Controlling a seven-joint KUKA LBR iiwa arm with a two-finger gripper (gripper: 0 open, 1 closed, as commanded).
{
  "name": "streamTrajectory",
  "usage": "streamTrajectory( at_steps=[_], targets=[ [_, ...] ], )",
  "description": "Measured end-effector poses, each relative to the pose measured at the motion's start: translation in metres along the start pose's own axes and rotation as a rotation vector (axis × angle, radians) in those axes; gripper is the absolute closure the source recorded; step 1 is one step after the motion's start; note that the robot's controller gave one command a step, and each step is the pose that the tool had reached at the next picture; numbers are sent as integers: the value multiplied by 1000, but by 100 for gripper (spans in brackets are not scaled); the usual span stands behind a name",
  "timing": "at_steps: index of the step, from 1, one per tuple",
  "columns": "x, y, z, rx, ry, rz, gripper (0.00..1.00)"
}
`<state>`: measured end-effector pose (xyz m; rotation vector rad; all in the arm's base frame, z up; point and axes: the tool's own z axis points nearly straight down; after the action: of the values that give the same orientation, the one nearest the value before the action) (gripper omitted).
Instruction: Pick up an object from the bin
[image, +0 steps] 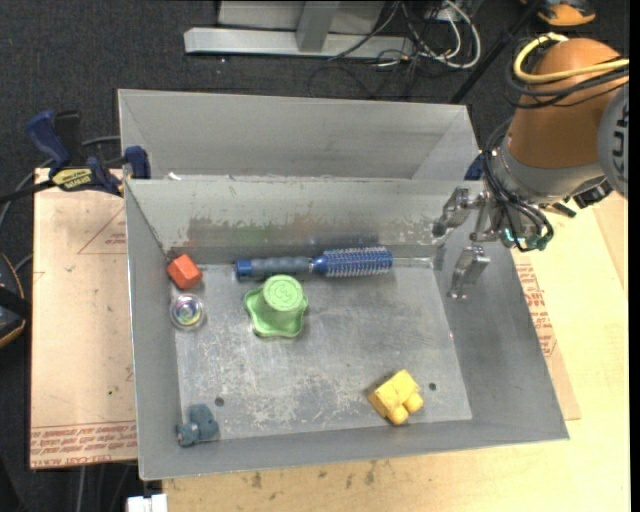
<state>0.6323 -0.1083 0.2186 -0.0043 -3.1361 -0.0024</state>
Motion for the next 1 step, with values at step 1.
streamTrajectory(
  at_steps=[1],
  targets=[
    [-10, 75, 106, -1, -5, -144, 0]
  ],
)
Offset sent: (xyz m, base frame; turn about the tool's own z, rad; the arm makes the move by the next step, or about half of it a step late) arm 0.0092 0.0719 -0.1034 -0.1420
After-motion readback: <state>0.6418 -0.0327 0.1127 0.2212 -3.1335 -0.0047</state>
